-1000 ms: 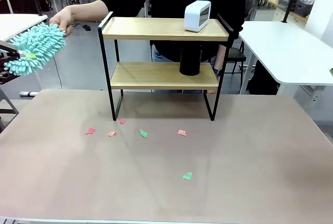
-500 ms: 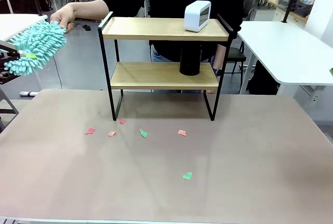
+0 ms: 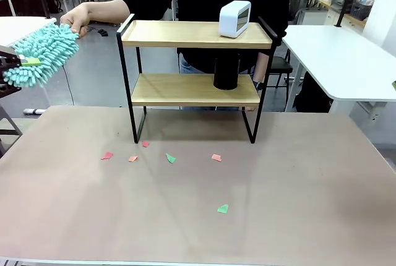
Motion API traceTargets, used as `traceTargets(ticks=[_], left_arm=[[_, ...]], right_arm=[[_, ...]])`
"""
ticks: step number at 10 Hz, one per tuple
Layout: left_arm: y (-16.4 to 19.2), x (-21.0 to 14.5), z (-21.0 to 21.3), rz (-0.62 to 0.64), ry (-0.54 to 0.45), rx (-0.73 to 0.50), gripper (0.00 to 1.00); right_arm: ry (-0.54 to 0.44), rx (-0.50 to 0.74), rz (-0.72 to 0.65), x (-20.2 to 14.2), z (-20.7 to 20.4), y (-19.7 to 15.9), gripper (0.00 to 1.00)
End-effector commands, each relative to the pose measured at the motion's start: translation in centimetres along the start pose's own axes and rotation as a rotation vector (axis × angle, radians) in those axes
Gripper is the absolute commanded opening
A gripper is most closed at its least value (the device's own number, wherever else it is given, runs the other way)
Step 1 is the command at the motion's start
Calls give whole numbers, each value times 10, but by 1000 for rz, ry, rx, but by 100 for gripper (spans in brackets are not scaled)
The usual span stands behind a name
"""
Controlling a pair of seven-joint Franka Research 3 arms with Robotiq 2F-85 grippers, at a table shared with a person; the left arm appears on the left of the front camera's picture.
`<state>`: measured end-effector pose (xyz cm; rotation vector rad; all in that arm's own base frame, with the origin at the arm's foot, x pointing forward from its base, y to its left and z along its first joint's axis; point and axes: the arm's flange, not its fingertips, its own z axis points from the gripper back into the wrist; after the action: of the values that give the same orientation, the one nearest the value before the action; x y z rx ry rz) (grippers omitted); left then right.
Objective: Clean the shelf.
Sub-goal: Hand the Duster back to the human.
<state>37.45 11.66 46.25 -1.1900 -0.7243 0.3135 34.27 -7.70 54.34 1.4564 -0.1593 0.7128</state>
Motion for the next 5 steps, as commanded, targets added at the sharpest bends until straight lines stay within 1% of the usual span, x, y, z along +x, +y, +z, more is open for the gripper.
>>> traceTargets(ticks=[1,2,3,4,5], left_arm=[[0,-4,2,-42,-5,-15,100],[-1,-4,4,-46,28,-24,100],[-6,-6,8,-36,89,-58,98],[-17,-11,15,-41,168,-84,100],[-36,-23,23,-47,279,-143,100]], right_arm=[[20,-7,14,-3,5,0,100],[20,-7,14,-3,5,0,100],[20,-7,14,-3,5,0,100],[20,-7,14,-3,5,0,100],[20,-7,14,-3,5,0,100]])
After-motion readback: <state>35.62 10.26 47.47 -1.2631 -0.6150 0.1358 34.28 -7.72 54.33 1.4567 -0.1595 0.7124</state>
